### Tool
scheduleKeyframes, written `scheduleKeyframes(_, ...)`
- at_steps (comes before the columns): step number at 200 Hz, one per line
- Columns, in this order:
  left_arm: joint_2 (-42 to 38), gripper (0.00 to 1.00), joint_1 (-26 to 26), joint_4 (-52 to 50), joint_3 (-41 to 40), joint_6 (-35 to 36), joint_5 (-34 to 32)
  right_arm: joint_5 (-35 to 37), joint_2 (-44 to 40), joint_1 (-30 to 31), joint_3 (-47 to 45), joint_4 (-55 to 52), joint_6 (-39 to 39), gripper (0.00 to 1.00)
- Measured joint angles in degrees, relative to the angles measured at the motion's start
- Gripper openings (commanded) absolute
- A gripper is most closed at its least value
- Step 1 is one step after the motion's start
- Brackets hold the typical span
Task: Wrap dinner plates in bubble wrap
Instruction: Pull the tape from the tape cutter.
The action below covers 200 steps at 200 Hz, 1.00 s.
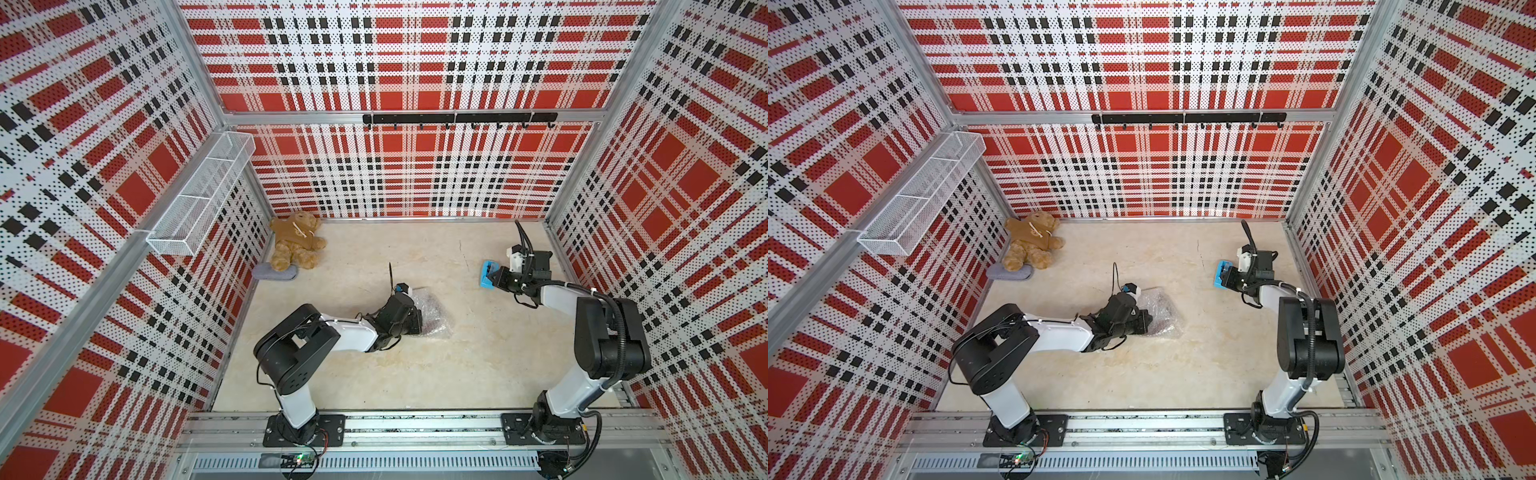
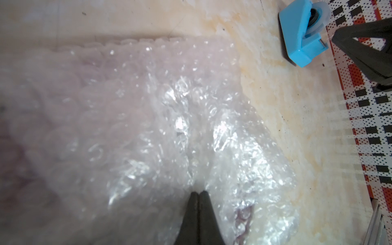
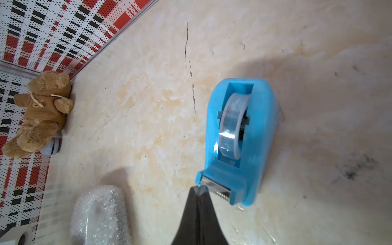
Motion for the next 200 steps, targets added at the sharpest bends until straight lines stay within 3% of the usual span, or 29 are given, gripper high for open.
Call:
scheduleKeyframes(57, 0.28, 0.00, -0.02, 0.24, 0.22, 0.02, 0.11, 2.21, 3.43, 0.37, 5.77, -7.89, -3.13, 0.00)
scheduleKeyframes(200, 0.74, 0.00, -0.26, 0.28, 0.63, 0.04, 0.00, 4.46, 5.01, 1.42, 10.54, -5.11, -2.27, 0.00)
